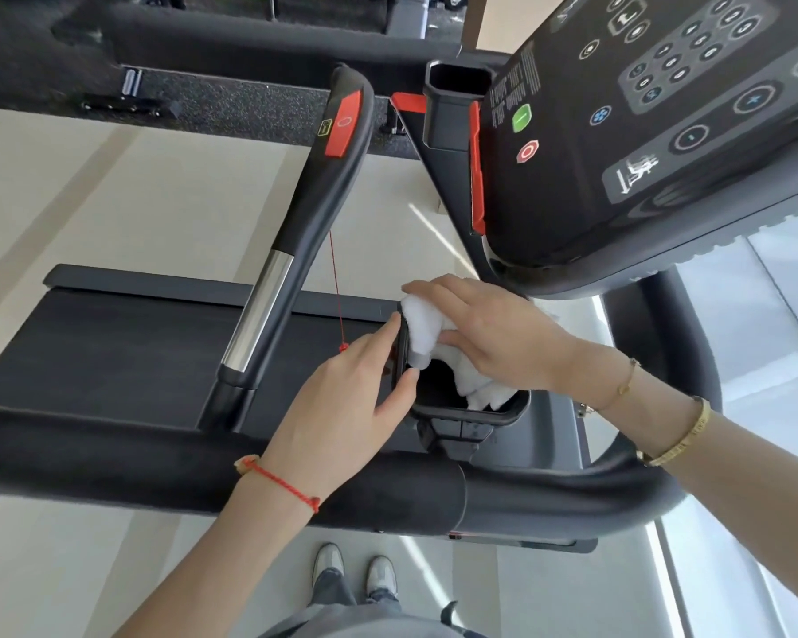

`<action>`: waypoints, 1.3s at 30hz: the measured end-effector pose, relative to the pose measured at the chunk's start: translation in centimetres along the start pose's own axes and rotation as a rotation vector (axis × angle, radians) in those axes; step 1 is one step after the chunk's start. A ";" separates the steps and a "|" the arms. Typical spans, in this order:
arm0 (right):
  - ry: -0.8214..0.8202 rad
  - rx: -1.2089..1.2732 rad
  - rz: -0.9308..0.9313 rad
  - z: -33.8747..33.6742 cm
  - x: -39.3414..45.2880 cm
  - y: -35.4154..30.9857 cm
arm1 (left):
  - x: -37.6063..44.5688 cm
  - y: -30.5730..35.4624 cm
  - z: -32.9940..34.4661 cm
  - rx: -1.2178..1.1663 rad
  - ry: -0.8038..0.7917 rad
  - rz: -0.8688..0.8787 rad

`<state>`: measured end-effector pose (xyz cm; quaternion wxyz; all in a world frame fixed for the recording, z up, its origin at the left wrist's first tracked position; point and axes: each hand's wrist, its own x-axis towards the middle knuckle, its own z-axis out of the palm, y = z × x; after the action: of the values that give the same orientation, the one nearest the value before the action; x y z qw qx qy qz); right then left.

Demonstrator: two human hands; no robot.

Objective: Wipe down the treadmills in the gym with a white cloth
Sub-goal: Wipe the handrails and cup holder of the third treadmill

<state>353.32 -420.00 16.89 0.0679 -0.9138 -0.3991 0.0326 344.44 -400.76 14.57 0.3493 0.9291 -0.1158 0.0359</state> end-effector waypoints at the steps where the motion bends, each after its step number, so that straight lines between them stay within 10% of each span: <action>1: 0.014 0.021 0.022 0.0 -0.8 0.2 | 0.0 0.0 0.0 0.002 -0.003 -0.007; 11: -0.043 -0.225 0.004 0.4 0.7 -0.2 | 0.1 0.4 -0.1 0.053 -0.017 -0.005; 24: 0.193 0.484 0.675 2.2 -7.0 -3.7 | 0.1 -0.1 0.0 0.010 -0.027 -0.004; 39: 0.139 0.556 0.851 1.3 -5.2 -3.6 | 0.1 -0.1 -0.2 0.024 -0.046 0.020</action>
<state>347.03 -421.30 16.13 0.3155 -0.9427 0.0376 0.1016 344.60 -400.60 14.72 0.3352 0.9326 -0.1325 0.0193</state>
